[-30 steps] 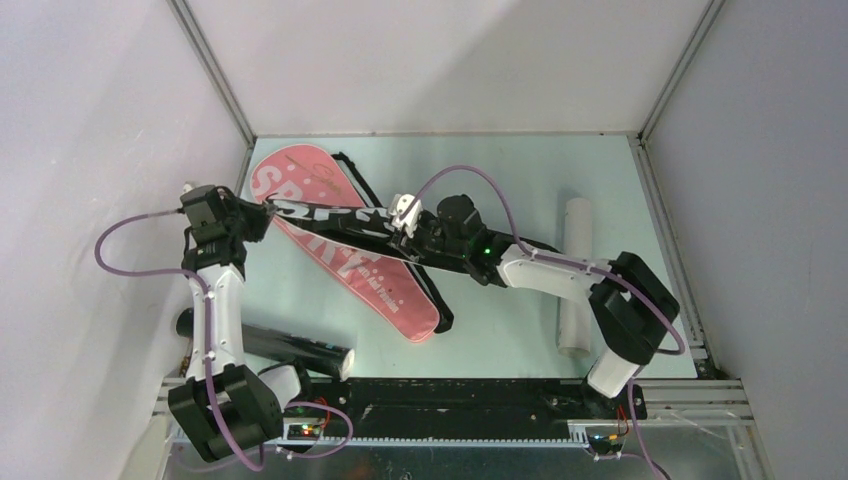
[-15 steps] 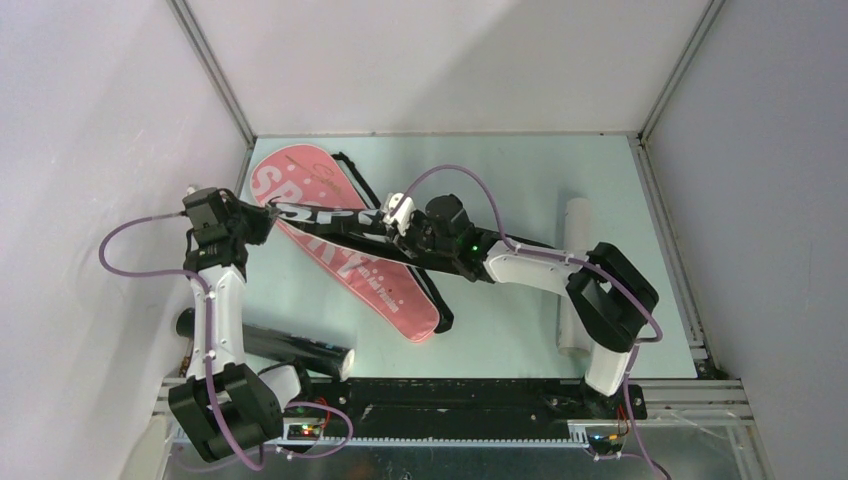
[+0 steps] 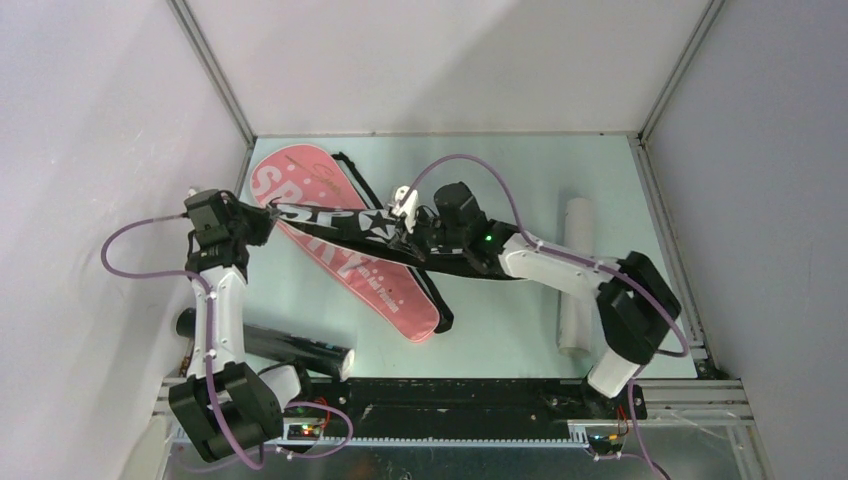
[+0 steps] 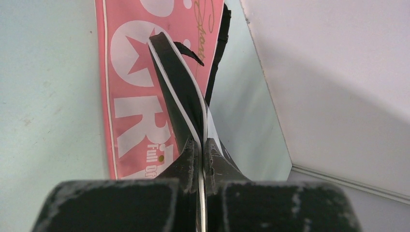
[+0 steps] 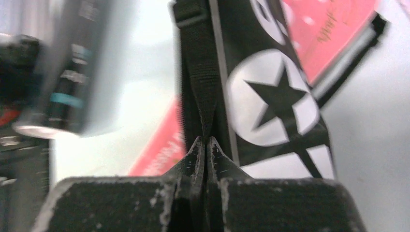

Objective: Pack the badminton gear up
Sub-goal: Adjust the racket bag at the center of the board.

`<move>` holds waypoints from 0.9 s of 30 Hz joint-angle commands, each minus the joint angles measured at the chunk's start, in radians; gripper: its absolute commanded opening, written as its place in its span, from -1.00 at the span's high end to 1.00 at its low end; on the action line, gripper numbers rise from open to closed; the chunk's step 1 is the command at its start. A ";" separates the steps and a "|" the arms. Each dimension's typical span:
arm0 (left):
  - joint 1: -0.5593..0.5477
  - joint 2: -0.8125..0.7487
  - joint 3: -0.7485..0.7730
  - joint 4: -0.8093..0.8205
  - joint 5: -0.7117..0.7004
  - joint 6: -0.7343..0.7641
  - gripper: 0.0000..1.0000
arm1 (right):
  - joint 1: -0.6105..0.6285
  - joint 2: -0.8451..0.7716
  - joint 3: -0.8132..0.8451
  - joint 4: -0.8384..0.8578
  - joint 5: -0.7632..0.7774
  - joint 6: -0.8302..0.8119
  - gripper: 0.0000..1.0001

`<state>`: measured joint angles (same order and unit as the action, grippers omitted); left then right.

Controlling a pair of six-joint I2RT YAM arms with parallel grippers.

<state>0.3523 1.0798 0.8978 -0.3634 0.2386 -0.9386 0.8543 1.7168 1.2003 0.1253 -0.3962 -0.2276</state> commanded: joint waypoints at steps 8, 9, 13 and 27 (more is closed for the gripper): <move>0.001 -0.023 -0.021 0.104 0.005 -0.045 1.00 | 0.100 0.035 0.058 -0.112 -0.315 0.409 0.92; 0.001 -0.025 -0.023 0.107 0.006 -0.047 1.00 | 0.101 0.049 0.058 -0.109 -0.296 0.446 0.90; 0.001 -0.029 -0.032 0.108 0.005 -0.052 1.00 | 0.123 0.106 0.058 -0.098 -0.184 0.482 0.85; 0.001 -0.037 -0.062 0.129 0.017 -0.071 1.00 | 0.177 0.118 0.147 -0.153 -0.056 0.411 0.89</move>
<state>0.3523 1.0790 0.8448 -0.3149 0.2390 -0.9886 1.0260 1.8664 1.2854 -0.0776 -0.4610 0.1791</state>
